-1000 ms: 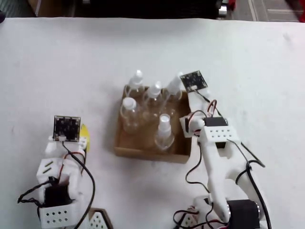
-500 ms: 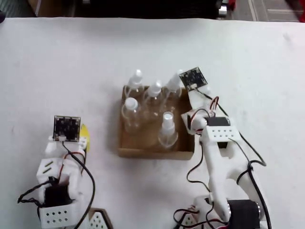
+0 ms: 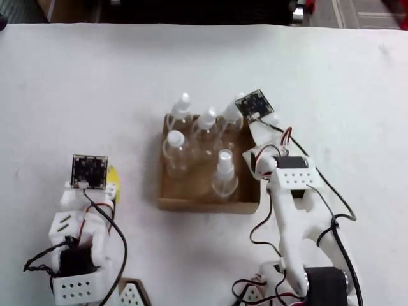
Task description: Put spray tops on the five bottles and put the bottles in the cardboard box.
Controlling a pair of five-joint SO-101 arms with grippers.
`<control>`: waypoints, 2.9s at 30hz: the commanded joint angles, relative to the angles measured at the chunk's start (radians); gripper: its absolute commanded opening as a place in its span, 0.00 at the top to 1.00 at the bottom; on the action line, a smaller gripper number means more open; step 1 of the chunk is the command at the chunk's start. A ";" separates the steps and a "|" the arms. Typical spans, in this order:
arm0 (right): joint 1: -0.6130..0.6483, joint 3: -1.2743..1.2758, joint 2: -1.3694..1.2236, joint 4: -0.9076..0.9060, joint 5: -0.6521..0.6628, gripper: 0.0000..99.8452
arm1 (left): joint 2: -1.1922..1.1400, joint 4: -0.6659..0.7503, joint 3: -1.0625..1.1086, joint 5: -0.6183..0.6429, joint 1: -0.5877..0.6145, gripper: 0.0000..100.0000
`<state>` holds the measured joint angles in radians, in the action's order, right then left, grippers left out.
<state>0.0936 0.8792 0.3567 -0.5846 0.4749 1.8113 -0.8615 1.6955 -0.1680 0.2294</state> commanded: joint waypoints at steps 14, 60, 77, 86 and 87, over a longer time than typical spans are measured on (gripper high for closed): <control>-0.008 -0.015 0.245 -0.232 -0.114 0.76 | -0.002 -0.003 -0.002 -0.014 -0.012 0.86; -0.018 0.258 1.448 -0.648 -0.189 0.98 | 0.010 -0.255 -0.133 -0.103 -0.019 0.97; -0.018 0.812 1.445 -0.383 -0.195 0.98 | 0.010 -0.180 -0.003 -0.103 -0.183 0.97; -0.008 0.810 1.448 -0.690 -0.189 0.98 | 0.010 -0.420 -0.005 -0.103 -0.193 0.97; -0.008 0.810 1.445 -0.685 -0.189 0.98 | 0.010 -0.423 -0.005 -0.103 -0.193 0.98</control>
<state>0.0798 1.6724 1.8052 -1.1891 0.2708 1.8113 -1.2359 1.6955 -0.2647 0.0468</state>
